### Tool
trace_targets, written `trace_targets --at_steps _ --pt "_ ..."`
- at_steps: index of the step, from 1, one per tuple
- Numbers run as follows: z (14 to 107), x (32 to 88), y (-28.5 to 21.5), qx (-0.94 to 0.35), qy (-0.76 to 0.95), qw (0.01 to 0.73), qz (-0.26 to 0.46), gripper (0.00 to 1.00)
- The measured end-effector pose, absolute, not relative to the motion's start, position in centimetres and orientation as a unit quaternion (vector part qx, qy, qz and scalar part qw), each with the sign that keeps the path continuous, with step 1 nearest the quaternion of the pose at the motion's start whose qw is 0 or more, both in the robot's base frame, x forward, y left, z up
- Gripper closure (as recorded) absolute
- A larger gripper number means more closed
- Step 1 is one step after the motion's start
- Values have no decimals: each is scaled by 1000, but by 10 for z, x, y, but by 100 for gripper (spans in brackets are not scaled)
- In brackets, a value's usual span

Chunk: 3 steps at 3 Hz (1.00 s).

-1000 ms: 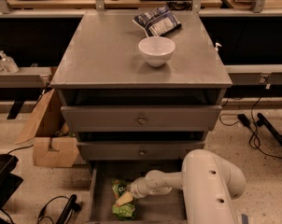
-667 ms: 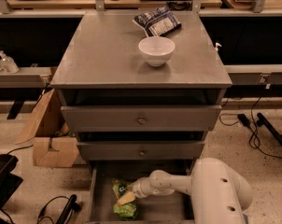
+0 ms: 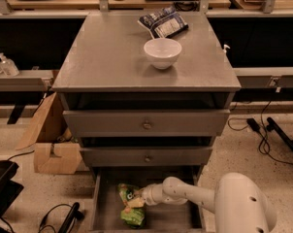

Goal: Pick green rice chip bag from bottom drawer and place on counter

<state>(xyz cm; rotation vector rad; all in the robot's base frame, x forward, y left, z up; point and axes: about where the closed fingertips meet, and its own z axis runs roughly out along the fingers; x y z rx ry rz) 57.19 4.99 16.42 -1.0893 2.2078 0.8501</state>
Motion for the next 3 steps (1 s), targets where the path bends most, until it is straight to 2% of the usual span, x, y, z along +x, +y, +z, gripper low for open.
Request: trace_targets --at_steps 2,3 --pt "236 550 -47 -387 844 272 255 100" --pt "282 512 -82 -393 854 250 234 100"
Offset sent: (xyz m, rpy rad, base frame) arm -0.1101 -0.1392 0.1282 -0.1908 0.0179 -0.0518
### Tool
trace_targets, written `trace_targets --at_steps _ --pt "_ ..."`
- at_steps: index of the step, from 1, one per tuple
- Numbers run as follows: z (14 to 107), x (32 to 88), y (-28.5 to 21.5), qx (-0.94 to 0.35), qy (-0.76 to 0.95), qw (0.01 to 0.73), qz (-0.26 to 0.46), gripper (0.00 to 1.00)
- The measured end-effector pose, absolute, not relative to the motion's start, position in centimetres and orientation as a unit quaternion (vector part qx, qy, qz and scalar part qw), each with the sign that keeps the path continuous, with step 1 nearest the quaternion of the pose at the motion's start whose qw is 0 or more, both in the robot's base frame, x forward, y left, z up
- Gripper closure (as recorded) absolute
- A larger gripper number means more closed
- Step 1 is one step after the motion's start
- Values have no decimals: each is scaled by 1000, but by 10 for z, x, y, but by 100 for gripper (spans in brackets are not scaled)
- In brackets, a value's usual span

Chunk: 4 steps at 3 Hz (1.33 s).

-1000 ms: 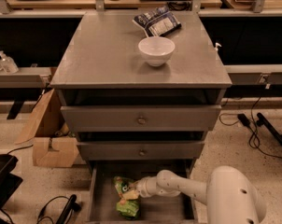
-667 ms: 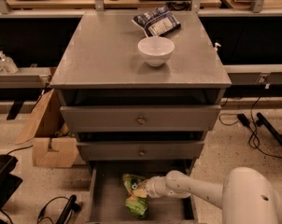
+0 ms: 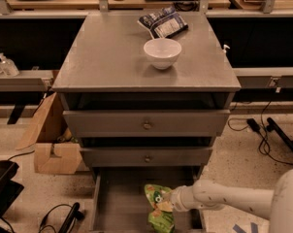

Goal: Pick green rice chip bag from bottom drawer and place on counter

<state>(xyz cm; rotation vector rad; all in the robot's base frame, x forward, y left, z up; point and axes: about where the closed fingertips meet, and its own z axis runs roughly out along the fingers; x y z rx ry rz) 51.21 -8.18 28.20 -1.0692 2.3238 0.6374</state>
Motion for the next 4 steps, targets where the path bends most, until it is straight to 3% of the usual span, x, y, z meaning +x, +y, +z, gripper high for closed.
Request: trace_targets --at_steps 2,4 --pt "390 428 -124 -427 844 195 258 100" --pt "515 433 -165 -372 843 266 283 100"
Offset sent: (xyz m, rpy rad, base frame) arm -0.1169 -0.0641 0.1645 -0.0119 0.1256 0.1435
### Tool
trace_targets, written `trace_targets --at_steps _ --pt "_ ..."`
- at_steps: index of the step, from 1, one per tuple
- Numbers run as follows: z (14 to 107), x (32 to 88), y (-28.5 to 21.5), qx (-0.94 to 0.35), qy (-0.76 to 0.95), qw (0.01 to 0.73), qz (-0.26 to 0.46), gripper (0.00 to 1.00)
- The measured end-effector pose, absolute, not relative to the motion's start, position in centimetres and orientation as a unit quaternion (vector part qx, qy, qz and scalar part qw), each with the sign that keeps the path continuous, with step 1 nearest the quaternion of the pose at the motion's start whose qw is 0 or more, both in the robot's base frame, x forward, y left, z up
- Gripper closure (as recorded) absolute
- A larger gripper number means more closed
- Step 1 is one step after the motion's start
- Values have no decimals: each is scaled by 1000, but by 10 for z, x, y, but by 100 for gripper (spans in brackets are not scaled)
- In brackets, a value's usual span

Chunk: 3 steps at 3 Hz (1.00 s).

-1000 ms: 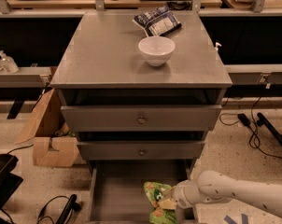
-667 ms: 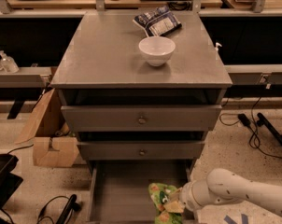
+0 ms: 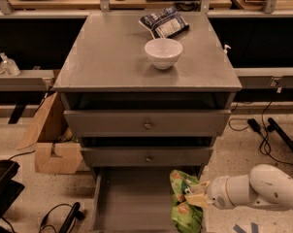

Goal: Pick green rice chip bag from bottom drawer and place on counter

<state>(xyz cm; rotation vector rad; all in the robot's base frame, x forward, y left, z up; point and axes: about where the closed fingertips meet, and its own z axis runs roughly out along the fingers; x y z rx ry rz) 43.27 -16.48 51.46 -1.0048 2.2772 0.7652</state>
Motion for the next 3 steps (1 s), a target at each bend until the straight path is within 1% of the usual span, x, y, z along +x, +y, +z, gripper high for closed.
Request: trace_targets --at_steps 1,2,3 --pt "515 433 -165 -372 843 266 283 100" --pt "542 434 -164 -376 830 281 302 100" --pt "609 432 -172 -365 818 309 320 100"
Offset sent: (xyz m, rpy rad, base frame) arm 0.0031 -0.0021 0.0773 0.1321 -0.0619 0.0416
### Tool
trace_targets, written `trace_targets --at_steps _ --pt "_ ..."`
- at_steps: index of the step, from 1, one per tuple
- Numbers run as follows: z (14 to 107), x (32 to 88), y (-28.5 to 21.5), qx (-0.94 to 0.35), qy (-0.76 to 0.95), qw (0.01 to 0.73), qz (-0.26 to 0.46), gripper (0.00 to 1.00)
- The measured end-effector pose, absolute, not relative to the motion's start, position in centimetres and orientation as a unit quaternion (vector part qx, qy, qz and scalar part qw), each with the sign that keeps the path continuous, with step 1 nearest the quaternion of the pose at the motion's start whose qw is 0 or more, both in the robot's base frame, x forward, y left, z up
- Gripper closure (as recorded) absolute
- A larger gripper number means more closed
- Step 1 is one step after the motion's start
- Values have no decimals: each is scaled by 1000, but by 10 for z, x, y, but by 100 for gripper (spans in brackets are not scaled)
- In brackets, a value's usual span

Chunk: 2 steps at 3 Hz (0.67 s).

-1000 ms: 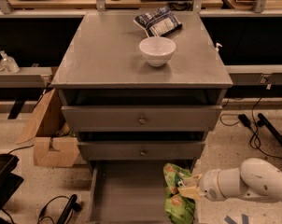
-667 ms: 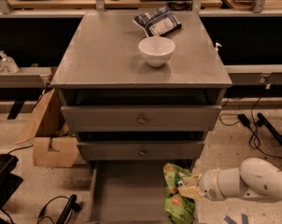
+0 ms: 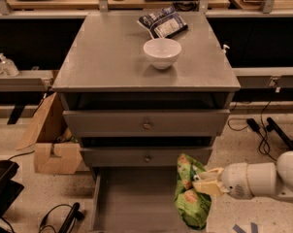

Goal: Pick green rice chip bag from bottom drawer and place on counter

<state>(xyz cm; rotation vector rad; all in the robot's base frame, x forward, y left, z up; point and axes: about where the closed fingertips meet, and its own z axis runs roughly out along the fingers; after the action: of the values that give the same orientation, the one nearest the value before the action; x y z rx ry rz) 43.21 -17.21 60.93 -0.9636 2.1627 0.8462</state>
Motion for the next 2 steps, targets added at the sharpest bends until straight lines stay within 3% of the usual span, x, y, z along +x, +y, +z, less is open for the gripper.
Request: trace_targets --at_steps 2 --pt "797 458 -181 -335 807 383 301 100"
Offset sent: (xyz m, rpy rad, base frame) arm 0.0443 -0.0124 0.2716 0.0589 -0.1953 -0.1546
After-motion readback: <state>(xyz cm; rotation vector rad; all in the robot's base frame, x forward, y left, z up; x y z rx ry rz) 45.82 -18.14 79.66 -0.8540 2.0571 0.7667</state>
